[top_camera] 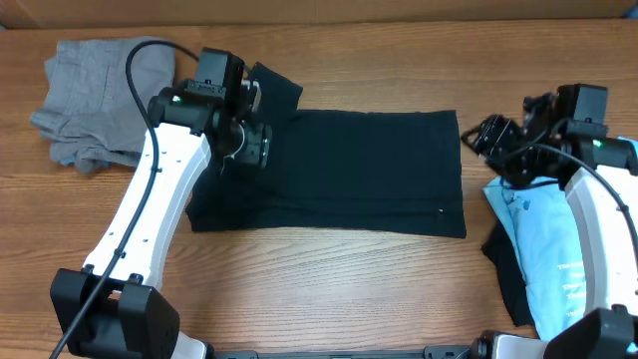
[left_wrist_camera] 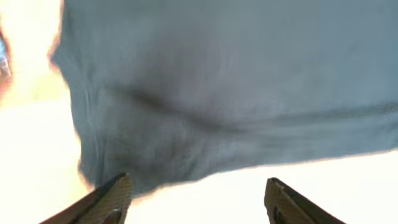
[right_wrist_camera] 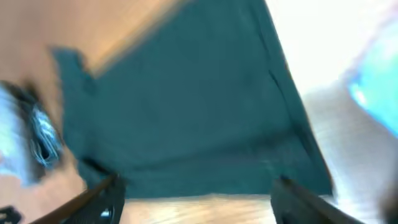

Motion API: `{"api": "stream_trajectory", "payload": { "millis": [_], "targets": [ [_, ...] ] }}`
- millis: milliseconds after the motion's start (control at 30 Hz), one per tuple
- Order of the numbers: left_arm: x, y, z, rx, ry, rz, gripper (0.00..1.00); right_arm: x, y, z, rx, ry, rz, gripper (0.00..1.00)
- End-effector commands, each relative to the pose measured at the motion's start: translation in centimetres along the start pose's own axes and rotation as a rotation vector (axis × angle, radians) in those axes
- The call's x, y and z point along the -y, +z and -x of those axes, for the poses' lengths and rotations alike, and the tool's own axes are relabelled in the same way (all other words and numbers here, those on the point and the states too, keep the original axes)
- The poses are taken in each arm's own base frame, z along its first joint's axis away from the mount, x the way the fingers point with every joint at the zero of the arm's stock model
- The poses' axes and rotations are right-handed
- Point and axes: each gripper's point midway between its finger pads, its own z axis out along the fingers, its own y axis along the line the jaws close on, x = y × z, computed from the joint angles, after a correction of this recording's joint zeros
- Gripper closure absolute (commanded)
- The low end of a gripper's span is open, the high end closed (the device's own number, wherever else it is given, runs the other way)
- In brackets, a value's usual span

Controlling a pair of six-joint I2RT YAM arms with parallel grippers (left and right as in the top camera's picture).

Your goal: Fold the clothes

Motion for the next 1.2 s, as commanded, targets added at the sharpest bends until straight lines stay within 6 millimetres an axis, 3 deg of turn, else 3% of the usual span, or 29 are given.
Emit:
{"api": "stream_trajectory", "payload": {
  "millis": [0,100,167,300,367,500,667,900,1067,1167],
  "targets": [
    [-0.6,1.1,-3.3,-0.119,-0.093,0.037,0.32,3.8,1.0,-1.8,-0.084,0.057,-0.173,0.18],
    [-1.5,3.3,-6.4,-0.218,-0.157,0.064,0.32,6.0,2.3,-4.0,-0.169,0.098,-0.238,0.2],
    [-2.4,5.1,-8.4,-0.266,-0.215,0.083,0.32,7.1,3.6,-5.6,-0.218,0.124,-0.246,0.32],
    [-4.2,7.9,-10.7,-0.293,-0.316,0.094,0.34,8.7,5.6,-7.8,-0.266,0.157,-0.237,0.32],
    [-5.1,8.7,-10.9,-0.282,-0.356,0.093,0.33,9.1,6.4,-8.5,-0.27,0.178,-0.225,0.26],
    [-6.4,9.5,-10.3,-0.236,-0.404,0.083,0.3,10.1,7.8,-8.7,-0.235,0.219,-0.22,0.19],
    [-6.5,9.7,-9.5,-0.208,-0.423,0.052,0.27,11.0,9.0,-9.4,-0.218,0.244,-0.217,0.18],
    [-6.5,11.5,-11.2,-0.246,-0.429,0.057,0.29,11.4,9.9,-9.1,-0.17,0.311,-0.205,0.2],
    [-6.6,13.3,-13.4,-0.284,-0.453,0.067,0.49,11.0,10.1,-7.9,-0.127,0.3,-0.182,0.22],
    [-6.7,13.6,-13.9,-0.288,-0.458,0.068,0.55,10.9,10.2,-7.6,-0.113,0.305,-0.175,0.26]
  ]
}}
